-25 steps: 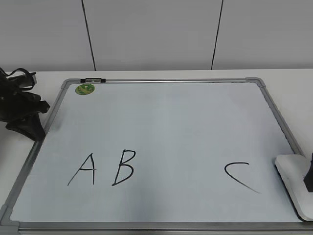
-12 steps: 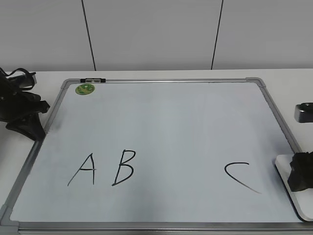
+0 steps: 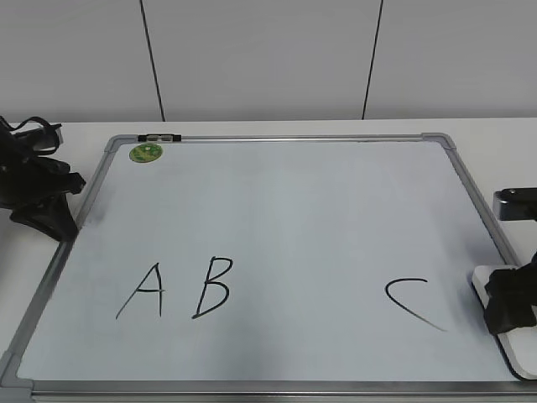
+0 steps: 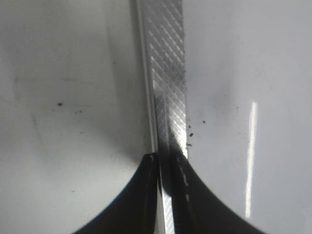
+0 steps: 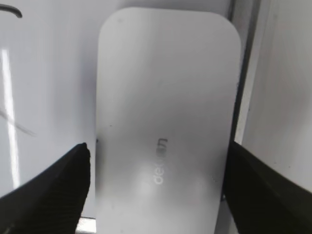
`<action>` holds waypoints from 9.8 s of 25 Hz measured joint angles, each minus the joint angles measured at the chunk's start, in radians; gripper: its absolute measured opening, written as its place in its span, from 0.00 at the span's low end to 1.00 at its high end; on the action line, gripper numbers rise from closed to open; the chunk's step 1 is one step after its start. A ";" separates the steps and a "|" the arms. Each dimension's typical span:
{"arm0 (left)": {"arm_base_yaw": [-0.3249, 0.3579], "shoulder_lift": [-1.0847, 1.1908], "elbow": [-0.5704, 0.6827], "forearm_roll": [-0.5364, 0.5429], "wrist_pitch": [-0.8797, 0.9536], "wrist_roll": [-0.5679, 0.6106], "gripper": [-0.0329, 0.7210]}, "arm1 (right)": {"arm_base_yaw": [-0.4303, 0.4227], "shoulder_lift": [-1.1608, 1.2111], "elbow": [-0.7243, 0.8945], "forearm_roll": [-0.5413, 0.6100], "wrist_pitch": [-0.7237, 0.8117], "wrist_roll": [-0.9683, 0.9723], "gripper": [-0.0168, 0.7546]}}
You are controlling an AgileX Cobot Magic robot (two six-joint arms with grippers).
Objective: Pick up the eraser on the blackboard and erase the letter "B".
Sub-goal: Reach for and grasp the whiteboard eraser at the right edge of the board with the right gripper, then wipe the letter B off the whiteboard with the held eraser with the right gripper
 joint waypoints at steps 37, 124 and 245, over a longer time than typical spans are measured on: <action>0.000 0.000 0.000 0.000 -0.002 0.000 0.09 | 0.140 0.039 -0.303 -0.051 0.283 0.025 0.73; 0.000 0.000 0.000 -0.015 -0.013 0.000 0.09 | 0.777 0.699 -1.131 -0.166 0.593 -0.049 0.72; 0.013 0.000 0.000 -0.007 0.004 -0.006 0.09 | 0.738 0.638 -1.059 -0.341 0.508 0.033 0.72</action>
